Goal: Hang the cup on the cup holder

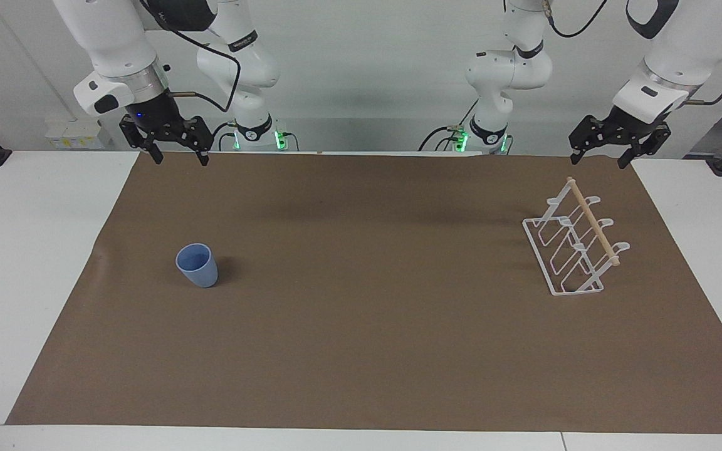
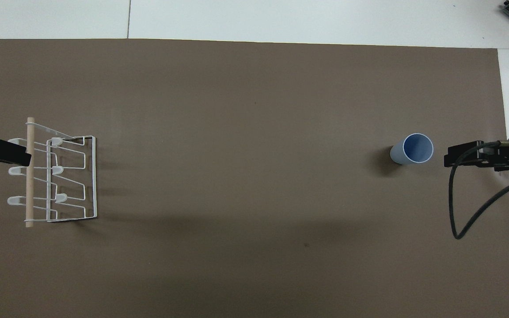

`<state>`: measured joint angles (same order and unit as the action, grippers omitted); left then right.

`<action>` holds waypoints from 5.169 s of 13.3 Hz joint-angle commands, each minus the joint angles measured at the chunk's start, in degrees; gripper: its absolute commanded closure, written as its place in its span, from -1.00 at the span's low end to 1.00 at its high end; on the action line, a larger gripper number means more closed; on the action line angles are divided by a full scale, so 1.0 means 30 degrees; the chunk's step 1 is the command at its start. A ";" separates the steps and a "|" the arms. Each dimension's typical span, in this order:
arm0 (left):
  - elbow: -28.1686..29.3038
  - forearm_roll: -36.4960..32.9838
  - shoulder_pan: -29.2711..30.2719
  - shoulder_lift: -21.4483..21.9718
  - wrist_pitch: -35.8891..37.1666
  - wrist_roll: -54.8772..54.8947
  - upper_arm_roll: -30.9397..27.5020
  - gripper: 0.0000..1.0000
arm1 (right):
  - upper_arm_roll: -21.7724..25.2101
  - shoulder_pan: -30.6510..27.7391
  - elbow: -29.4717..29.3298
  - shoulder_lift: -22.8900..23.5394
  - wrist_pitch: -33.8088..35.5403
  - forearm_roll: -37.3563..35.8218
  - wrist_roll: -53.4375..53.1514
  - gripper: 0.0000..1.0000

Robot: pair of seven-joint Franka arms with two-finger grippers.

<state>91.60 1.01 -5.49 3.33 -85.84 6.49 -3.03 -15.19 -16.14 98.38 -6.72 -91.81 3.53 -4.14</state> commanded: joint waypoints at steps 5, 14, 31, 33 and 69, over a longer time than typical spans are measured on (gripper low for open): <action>0.0023 -0.0132 -0.0131 0.0120 -0.0800 -0.0085 0.0042 -1.00 | -0.0093 -0.0275 0.0049 -0.0777 0.0370 0.0463 0.0355 -1.00; 0.0169 -0.0132 -0.0044 0.0266 -0.0479 -0.0143 0.0042 -1.00 | -0.0122 -0.0071 0.1040 -0.1071 -0.2285 0.0462 0.2309 -1.00; 0.0169 -0.0132 -0.0161 0.0266 -0.0479 -0.0085 0.0042 -1.00 | -0.0151 0.0633 0.6055 0.3641 -1.3747 0.1839 0.4691 -1.00; 0.0169 -0.0132 -0.0190 0.0266 -0.0508 -0.0056 0.0071 -1.00 | -0.0122 0.0604 0.6288 0.4258 -1.3869 0.1636 0.4778 -1.00; 0.0169 -0.0102 -0.0453 0.0296 -0.0128 -0.0085 0.0276 -1.00 | 0.0228 -0.0274 0.1608 0.0160 -0.2861 0.1019 0.6976 1.00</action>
<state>91.51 1.01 -5.78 3.34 -87.00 6.51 -1.64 -14.49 -15.51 105.67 -5.31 -104.18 7.12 15.29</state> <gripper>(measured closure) 0.000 0.947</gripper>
